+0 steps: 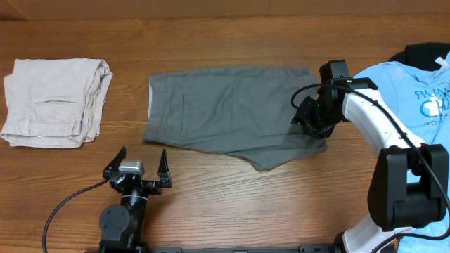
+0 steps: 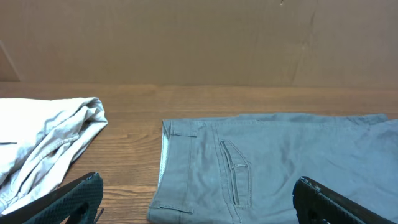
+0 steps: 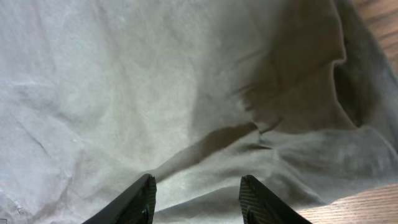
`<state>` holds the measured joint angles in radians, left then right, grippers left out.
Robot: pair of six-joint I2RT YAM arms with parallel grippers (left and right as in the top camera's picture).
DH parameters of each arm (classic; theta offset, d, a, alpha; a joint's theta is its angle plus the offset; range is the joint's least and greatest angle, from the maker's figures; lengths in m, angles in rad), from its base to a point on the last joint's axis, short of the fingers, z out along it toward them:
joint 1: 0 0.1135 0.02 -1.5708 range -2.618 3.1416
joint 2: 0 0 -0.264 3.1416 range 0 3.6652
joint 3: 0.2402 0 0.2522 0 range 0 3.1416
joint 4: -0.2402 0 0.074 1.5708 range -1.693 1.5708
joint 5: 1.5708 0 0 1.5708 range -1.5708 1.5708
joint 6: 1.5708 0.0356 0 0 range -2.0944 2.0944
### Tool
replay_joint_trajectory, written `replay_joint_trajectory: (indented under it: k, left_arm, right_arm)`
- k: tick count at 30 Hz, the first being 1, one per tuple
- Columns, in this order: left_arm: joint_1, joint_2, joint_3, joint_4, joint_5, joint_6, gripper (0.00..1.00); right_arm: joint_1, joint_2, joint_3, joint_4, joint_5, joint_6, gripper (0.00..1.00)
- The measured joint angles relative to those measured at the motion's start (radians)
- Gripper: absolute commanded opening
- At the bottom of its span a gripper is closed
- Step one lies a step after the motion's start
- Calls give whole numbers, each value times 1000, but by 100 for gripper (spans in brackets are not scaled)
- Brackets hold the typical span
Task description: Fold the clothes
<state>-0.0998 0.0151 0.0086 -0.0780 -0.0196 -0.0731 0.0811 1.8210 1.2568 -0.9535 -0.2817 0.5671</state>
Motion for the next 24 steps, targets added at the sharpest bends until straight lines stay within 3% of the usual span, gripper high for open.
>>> replay_joint_trajectory:
  k: [16,24]
  left_arm:
    - [0,0,0,4,6,0,100]
    - [0,16,62,-66,136,-50,100]
  right_arm:
    - [0,0,0,37,-3,-93,48]
    - [0,0,0,38,-3,-97,49]
